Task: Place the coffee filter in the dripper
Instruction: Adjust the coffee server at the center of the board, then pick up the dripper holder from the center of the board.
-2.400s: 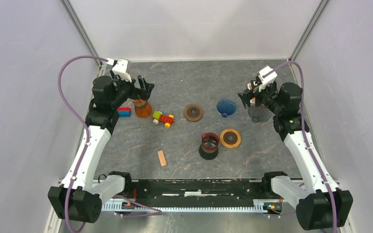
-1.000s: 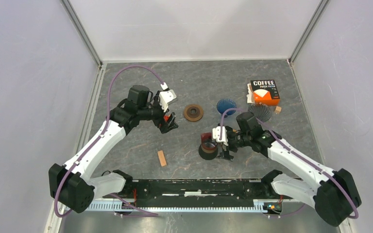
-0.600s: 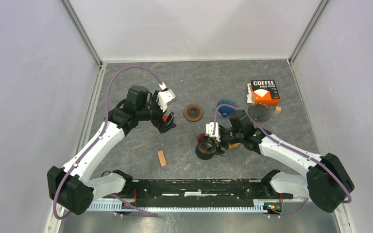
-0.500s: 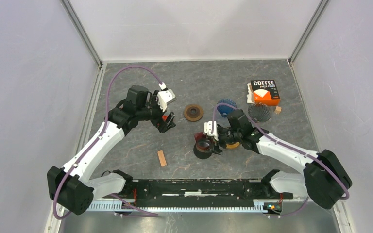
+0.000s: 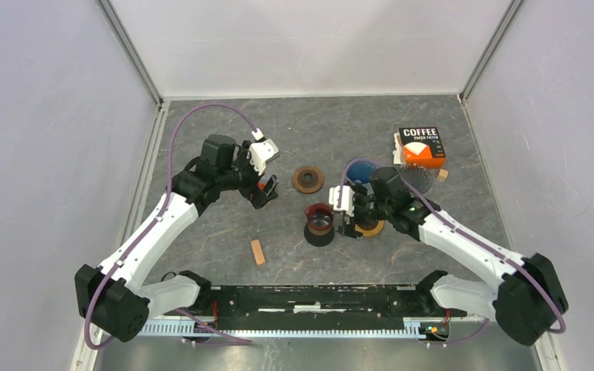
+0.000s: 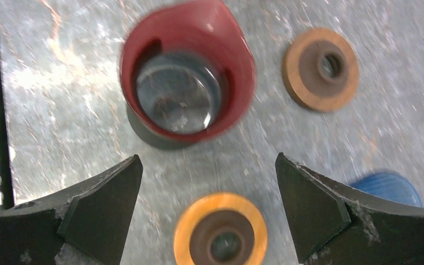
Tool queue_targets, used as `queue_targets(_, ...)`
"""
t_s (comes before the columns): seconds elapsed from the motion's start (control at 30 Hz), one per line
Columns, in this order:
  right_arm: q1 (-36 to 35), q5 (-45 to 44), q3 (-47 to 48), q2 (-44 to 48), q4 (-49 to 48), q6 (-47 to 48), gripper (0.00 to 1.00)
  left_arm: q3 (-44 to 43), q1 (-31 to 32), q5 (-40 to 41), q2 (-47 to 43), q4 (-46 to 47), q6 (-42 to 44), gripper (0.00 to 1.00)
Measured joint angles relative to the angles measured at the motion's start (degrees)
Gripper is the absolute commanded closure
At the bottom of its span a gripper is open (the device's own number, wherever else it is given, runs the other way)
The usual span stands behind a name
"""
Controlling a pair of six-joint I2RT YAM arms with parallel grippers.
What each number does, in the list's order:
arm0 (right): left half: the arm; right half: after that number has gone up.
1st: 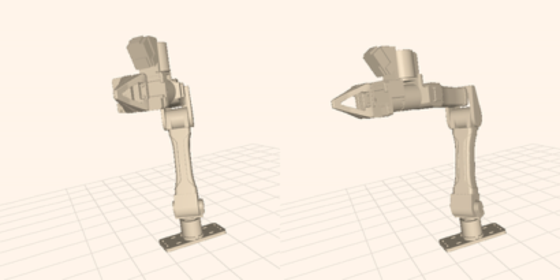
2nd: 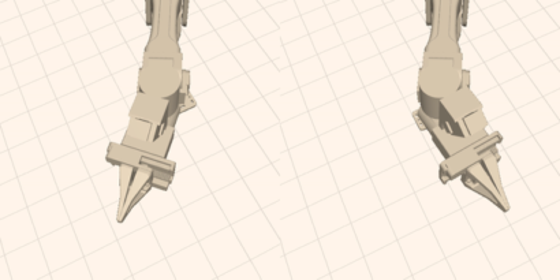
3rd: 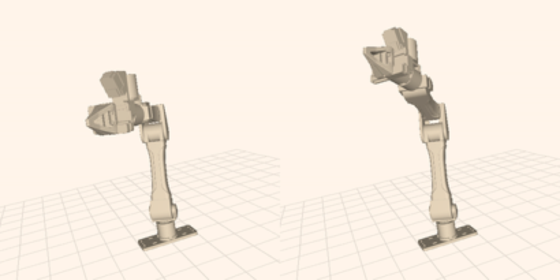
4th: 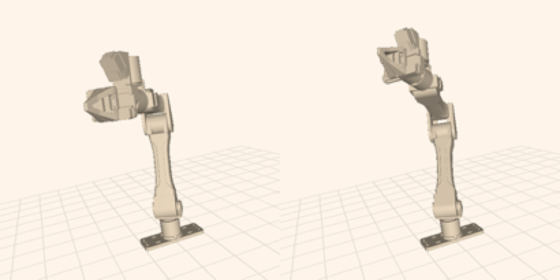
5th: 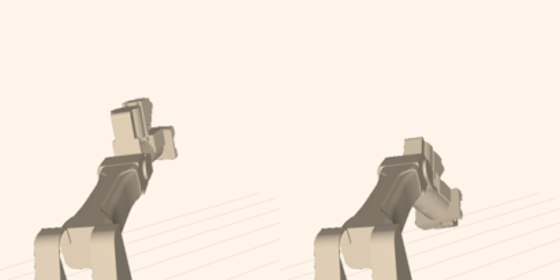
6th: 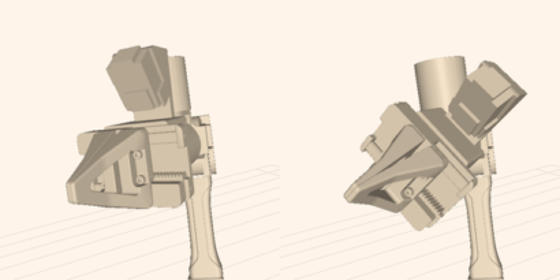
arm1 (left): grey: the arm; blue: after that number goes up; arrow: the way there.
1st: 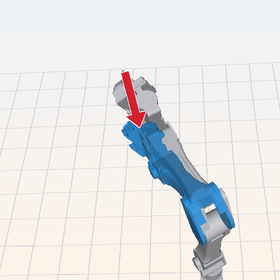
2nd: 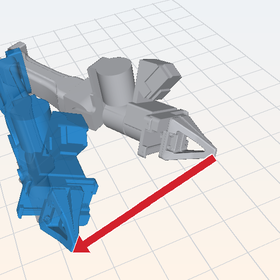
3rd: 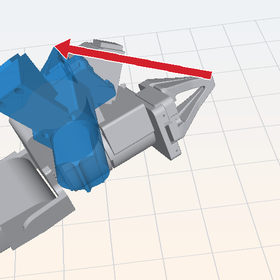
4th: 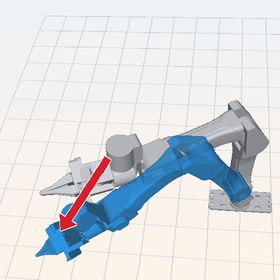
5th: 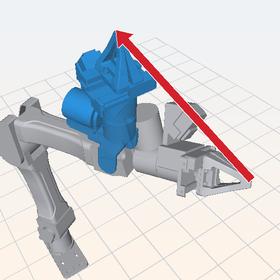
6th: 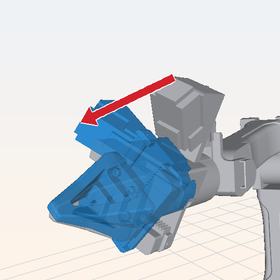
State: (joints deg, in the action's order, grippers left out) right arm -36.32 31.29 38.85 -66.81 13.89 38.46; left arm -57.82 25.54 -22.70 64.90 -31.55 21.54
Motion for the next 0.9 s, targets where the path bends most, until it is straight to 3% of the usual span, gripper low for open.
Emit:
queue_targets(0.23, 8.1, -2.7, -1.0, 7.1, 6.3, 1.6, 0.03, -0.1, 0.0, 2.7, 3.0, 4.2, -0.9, 0.03)
queue_targets(0.47, 14.9, -8.2, 0.9, 5.4, 7.5, -2.1, 0.12, -0.2, 0.0, 3.5, 3.1, 6.7, -2.9, 0.06)
queue_targets(0.6, 16.2, -10.6, 4.3, 3.3, 8.9, -2.8, 0.15, -0.2, 0.1, 3.9, 3.1, 7.4, -3.4, 0.06)
queue_targets(0.9, 16.1, -9.9, 3.1, -1.7, 13.0, -2.1, 0.33, -0.1, 0.6, 4.4, 3.1, 8.1, -3.9, 0.06)
